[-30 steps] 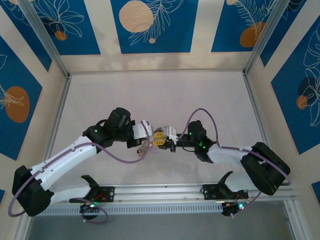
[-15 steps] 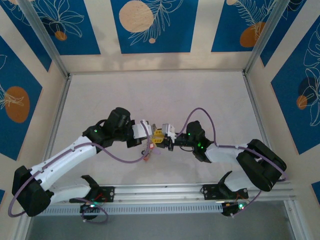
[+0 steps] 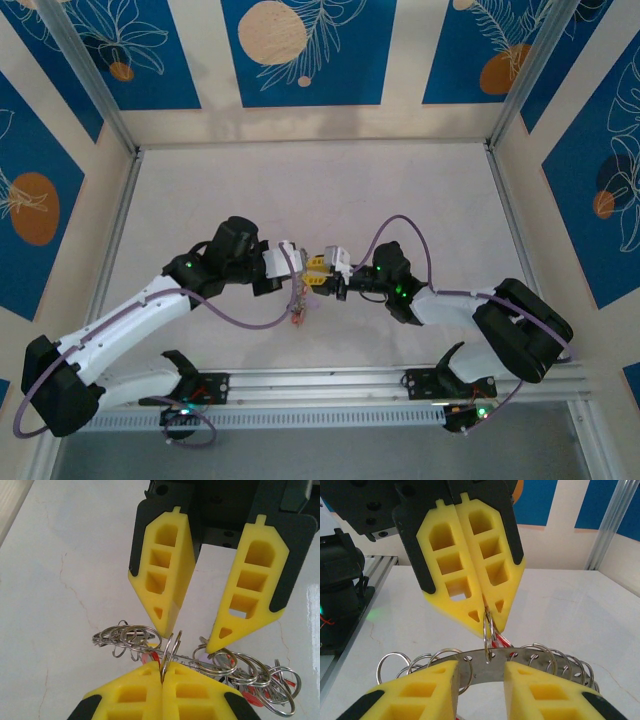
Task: Put the keys on the keyring
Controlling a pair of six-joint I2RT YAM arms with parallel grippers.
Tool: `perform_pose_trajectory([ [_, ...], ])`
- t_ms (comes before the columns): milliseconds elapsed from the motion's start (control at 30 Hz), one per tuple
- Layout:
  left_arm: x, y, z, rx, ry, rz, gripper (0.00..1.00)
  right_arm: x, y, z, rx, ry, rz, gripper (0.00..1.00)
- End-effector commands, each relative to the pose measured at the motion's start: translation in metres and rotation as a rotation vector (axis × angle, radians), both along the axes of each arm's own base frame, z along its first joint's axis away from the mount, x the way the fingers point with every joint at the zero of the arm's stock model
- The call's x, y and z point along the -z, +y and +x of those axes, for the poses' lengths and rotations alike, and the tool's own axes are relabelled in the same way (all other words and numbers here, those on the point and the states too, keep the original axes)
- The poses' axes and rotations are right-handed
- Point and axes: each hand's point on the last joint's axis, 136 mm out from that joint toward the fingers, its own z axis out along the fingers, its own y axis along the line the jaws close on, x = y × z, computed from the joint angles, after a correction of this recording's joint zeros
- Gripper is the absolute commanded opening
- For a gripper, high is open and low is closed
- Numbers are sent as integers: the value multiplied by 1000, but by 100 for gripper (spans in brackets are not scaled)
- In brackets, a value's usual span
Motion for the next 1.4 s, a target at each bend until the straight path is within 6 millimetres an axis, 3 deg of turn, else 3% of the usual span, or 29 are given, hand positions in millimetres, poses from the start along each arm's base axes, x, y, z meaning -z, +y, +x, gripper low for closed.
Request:
perform_pose_trajectory([
  [0,-12,-6,-1,29,-27,-52,0,-20,4,3,-7,-37,49,31],
  [467,-13,-14,-2,51,-14,-67,0,-20,9,6,-14,-31,41,21],
  [600,-13,-15,-2,55,-13,-65,0,-20,11,4,-29,-29,39,0],
  [900,-1,2,-1,23,-72,-13,6,-31,0,9,24,-57,85,0],
  [1133,7,-6,-1,66,-120,-59,2,-38,-4,10,24,-37,131,0],
  [1367,14,-6,3,46,-141,-76,12,-41,-11,9,24,-40,136,0],
])
